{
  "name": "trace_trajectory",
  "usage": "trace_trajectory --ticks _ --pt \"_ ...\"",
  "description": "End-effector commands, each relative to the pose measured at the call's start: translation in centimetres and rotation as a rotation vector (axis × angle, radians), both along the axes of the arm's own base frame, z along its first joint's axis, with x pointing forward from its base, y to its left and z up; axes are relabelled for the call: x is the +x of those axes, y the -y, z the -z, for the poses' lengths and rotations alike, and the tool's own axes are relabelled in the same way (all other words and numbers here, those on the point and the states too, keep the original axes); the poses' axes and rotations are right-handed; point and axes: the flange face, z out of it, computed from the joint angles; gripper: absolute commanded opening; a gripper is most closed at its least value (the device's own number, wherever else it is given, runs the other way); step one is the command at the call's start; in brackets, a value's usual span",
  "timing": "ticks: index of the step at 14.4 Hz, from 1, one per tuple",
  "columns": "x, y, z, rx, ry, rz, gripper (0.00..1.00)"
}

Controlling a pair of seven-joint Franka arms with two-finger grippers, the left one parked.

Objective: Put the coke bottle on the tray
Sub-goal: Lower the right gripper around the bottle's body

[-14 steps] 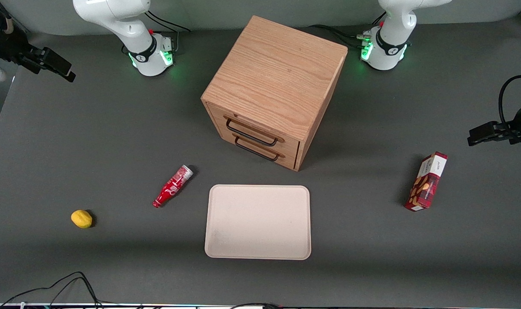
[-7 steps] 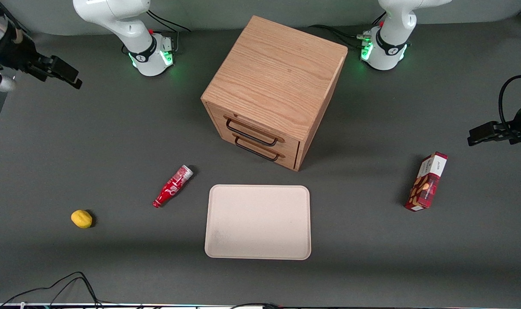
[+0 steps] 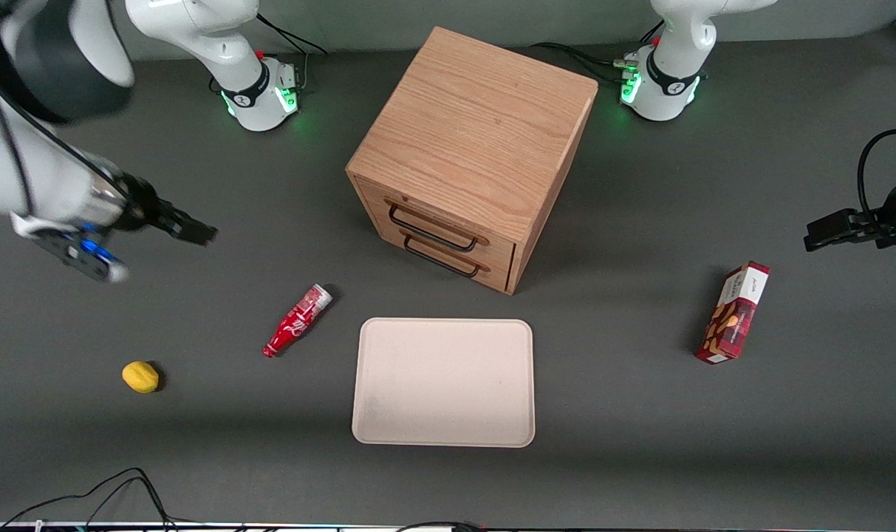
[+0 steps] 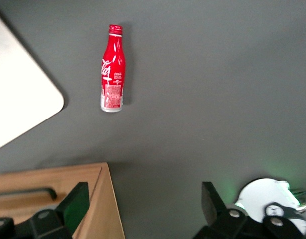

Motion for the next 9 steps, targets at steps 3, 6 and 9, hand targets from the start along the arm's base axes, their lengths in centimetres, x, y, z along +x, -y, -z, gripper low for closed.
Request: trace_trajectory --ticks 3,6,9 --pt "1.8 -0.7 10.8 -0.029 0.013 0.147 1.0" --pt "2.6 -2.3 15.9 -0.039 0.043 0.213 1.0" --pt "2.4 -3.9 20.2 -0.038 0.087 0.231 1.0"
